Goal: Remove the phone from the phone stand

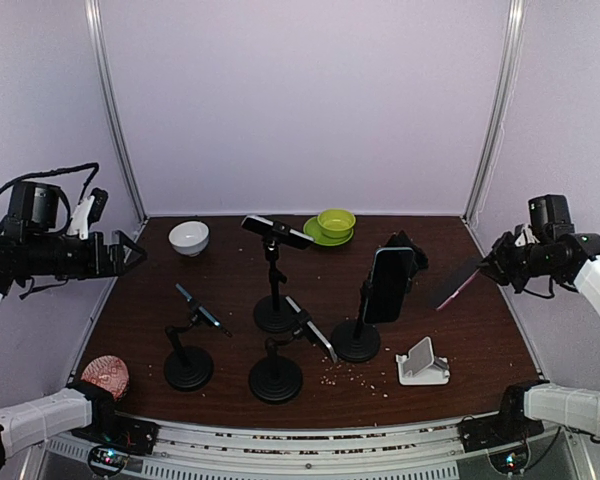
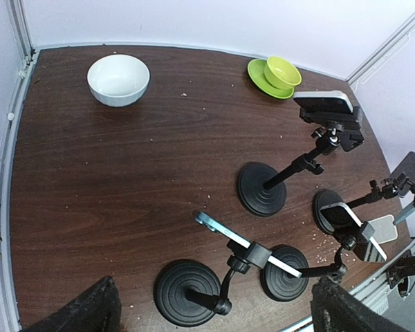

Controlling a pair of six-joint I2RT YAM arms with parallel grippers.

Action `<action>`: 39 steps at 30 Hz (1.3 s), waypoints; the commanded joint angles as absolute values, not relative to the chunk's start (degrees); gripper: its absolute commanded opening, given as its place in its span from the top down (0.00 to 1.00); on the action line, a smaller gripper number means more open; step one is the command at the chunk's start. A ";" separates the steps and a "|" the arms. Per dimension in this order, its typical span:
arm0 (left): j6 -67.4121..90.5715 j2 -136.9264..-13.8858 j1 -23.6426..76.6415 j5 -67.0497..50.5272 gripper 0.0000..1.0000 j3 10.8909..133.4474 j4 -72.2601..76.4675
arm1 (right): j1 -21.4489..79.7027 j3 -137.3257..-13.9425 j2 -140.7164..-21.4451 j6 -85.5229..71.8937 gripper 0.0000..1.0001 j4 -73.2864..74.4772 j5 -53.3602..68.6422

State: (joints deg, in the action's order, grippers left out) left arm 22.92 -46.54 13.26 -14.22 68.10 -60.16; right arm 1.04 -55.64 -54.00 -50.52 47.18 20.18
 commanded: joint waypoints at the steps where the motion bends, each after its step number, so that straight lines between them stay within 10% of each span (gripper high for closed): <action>1: 22.92 -45.45 13.60 -12.40 0.10 68.95 -60.57 | -0.57 -49.18 -52.06 -58.48 1.00 33.76 15.60; 39: 22.41 -43.64 13.56 -7.77 0.02 66.61 -63.28 | -12.24 -23.89 -69.32 -62.54 0.90 8.96 30.62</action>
State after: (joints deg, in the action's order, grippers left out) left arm 22.83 -43.81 13.26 -8.78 67.05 -64.60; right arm -11.38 -25.43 -67.33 -65.89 7.68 29.23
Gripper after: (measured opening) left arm 0.969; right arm 0.081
